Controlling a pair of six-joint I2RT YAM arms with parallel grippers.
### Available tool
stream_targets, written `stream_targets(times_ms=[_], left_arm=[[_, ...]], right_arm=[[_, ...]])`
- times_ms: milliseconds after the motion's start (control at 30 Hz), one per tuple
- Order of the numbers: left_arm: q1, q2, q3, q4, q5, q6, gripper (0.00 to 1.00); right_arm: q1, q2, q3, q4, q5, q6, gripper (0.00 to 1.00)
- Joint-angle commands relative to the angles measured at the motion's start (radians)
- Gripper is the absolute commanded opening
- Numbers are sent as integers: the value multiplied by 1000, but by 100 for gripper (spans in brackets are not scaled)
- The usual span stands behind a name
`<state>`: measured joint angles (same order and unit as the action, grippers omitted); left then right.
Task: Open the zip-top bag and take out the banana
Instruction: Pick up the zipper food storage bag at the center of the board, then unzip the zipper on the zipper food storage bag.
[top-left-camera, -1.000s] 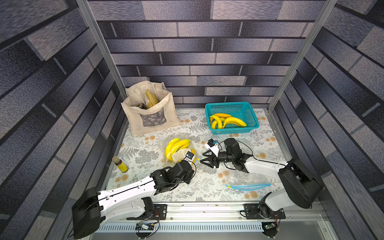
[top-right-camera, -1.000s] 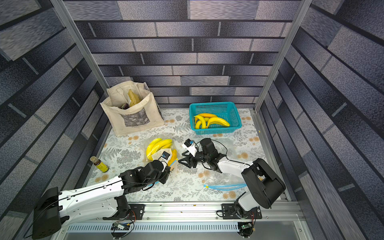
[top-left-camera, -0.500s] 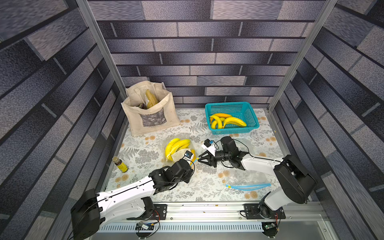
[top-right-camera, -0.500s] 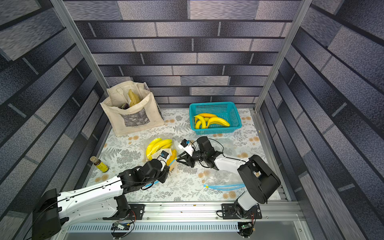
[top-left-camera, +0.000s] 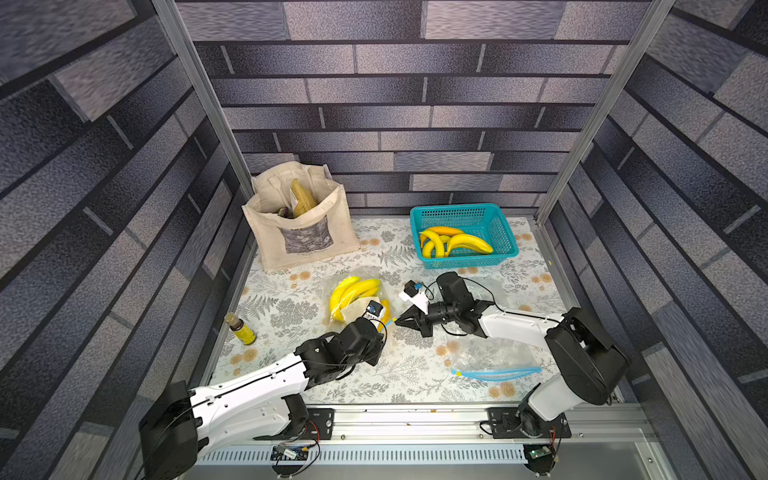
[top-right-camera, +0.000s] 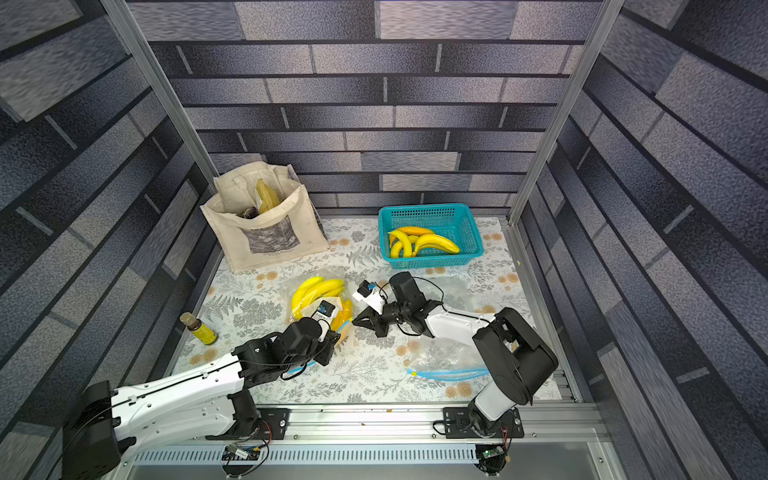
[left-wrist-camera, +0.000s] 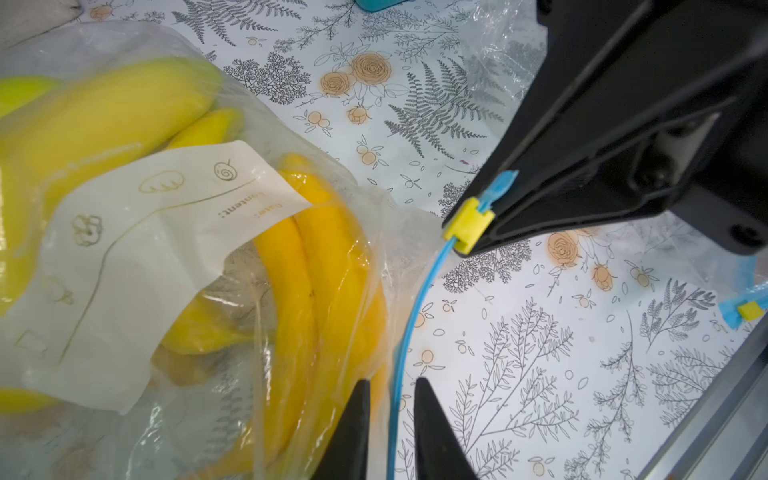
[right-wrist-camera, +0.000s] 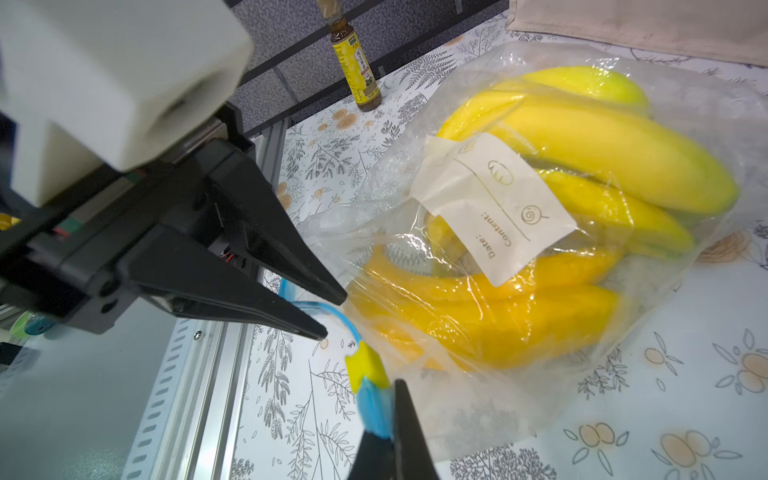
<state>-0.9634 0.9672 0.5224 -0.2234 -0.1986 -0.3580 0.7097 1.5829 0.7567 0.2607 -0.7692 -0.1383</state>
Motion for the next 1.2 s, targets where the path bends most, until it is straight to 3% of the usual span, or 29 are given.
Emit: stream_targets(times_ms=[0, 533, 1167], left_arm=[[-22, -29, 31, 7, -63, 19, 35], [-38, 28, 69, 132, 1, 125, 38], [11, 59, 64, 162, 122, 145, 27]], right_arm=[[13, -11, 28, -80, -31, -26, 0], [20, -30, 75, -197, -54, -62, 0], [22, -32, 89, -210, -79, -67, 0]])
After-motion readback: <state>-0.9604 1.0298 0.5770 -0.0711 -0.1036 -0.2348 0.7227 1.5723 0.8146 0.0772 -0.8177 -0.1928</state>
